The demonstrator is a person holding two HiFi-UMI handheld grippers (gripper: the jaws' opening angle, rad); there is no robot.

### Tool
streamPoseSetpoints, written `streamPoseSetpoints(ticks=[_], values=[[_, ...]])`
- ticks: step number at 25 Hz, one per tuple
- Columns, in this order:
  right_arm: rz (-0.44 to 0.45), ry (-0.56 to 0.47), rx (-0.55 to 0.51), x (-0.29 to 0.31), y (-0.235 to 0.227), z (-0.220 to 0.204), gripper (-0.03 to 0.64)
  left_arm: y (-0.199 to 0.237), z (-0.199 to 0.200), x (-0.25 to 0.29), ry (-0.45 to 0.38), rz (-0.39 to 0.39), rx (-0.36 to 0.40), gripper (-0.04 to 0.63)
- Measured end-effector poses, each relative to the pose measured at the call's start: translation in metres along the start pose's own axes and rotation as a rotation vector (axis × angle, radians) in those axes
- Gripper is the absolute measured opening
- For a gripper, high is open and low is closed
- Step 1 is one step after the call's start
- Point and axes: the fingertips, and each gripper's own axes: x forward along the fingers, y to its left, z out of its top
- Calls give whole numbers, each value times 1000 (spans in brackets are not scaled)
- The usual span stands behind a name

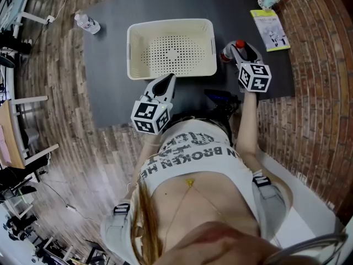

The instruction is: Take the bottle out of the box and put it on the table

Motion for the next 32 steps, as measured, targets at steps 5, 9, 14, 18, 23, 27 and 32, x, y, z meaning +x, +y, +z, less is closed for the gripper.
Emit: streamPoseSetpoints(ticks=[5, 9, 14, 18, 23, 27, 32], values=[[11, 17, 14, -6, 6, -5, 218, 2, 1, 1, 0, -4, -1, 5], [18, 14, 49, -12, 8, -9, 219, 3, 2, 1, -1, -8, -1, 5], [27, 37, 49, -15, 11, -17, 219, 6, 2, 1, 1, -11, -3, 5], [20, 45, 53, -16, 10, -21, 219, 9, 2, 1, 0, -8, -5, 5], [-4, 68, 58, -20, 9, -24, 218, 12, 2, -1, 0, -6, -7, 5], [-5, 76, 50, -24, 10, -25, 170, 14, 3, -1, -4, -2, -4, 5], [46, 74, 47, -26, 22, -24, 35, 17, 5, -1, -11, 2, -9, 5]])
